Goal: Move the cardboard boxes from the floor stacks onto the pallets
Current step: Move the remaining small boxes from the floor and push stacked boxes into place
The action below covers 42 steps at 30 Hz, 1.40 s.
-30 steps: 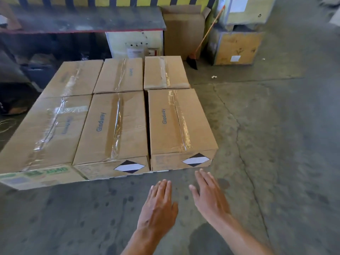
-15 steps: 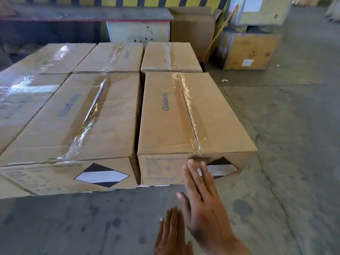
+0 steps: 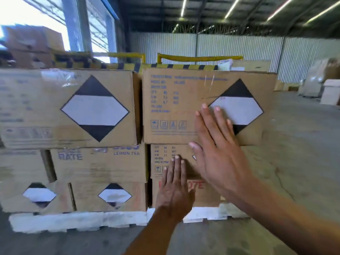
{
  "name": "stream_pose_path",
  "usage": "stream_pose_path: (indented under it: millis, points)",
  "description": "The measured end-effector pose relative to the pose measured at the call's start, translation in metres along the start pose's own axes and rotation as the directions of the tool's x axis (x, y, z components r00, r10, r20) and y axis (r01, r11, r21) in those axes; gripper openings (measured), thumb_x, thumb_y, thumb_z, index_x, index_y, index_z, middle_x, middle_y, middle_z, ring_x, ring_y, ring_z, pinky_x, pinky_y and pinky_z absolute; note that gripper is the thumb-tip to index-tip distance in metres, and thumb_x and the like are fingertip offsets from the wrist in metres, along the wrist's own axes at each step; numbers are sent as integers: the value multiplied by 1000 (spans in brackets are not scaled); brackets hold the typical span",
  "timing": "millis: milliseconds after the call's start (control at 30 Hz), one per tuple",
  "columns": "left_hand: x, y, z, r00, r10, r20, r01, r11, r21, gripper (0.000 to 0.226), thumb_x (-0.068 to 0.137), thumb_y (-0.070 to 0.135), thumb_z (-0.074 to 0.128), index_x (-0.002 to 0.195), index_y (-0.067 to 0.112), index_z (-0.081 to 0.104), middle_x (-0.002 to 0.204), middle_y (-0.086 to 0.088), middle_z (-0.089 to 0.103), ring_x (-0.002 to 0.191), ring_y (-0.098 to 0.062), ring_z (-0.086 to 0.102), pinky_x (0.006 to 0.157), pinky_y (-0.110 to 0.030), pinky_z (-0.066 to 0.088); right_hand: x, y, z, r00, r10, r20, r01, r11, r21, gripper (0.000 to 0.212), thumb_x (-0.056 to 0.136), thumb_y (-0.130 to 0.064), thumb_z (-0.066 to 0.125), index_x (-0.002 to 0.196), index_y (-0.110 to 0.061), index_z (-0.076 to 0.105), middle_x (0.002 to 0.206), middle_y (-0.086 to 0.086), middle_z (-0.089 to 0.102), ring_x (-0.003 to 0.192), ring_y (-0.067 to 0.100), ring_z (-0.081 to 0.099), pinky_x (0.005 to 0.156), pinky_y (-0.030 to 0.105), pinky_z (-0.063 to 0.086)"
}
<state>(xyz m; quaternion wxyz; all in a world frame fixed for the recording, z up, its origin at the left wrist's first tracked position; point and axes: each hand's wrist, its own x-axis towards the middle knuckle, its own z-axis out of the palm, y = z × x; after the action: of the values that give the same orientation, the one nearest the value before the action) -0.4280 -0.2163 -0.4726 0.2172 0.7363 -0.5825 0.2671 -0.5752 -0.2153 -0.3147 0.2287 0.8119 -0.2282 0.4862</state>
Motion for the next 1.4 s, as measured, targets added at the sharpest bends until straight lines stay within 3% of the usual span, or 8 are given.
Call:
stream_pose_path:
  millis: [133,300,600,833,1067,1200,1400]
  points:
    - [-1,6,-5,992,18,121,-19,1000,6,89,79,55,45,148,-2,41,160,-23,27,147,-34,26,110,-49,22,4,-2,-1,997,58,42,-56,997,-50,60,99,-34,38,152,-5,37,162,12,29,150,35,25,115,59,32]
    - [4,5,-3,993,17,120,-16,1000,-4,90,77,57,49,145,0,46,158,-18,28,147,-33,20,113,-45,14,10,-3,16,994,84,70,-78,994,-79,62,99,-37,36,153,-8,31,163,10,27,151,32,21,112,60,33]
    - [7,2,24,999,38,-24,-37,999,14,96,74,57,50,150,1,32,161,-19,25,148,-33,24,107,-55,27,13,5,49,995,102,19,-99,985,-138,62,101,-36,30,155,-7,26,164,10,23,152,31,16,114,57,28]
    - [14,2,47,997,20,-80,-18,1000,18,98,73,56,51,151,1,29,162,-18,24,149,-33,23,110,-57,26,16,19,72,994,109,-5,-109,988,-110,61,102,-35,30,156,-7,21,165,8,18,153,31,13,114,60,27]
    - [26,2,57,996,23,-83,-24,1000,-9,100,70,56,54,151,3,32,163,-16,23,150,-31,21,109,-56,25,25,34,94,993,121,-14,-122,991,-60,60,102,-33,30,156,-7,22,165,8,18,152,32,13,114,63,28]
    - [35,5,63,998,16,-66,-17,1000,-23,96,76,57,54,152,3,34,164,-16,22,151,-30,19,111,-56,23,27,46,107,992,121,-30,-122,990,-67,60,103,-33,30,156,-6,23,165,10,20,153,33,14,116,62,23]
    - [47,-1,78,996,38,-78,-39,999,-10,93,80,56,51,153,1,31,164,-18,19,151,-32,15,112,-57,20,32,56,121,993,117,2,-116,991,-66,60,103,-31,31,156,-4,25,165,12,19,152,35,14,114,65,27]
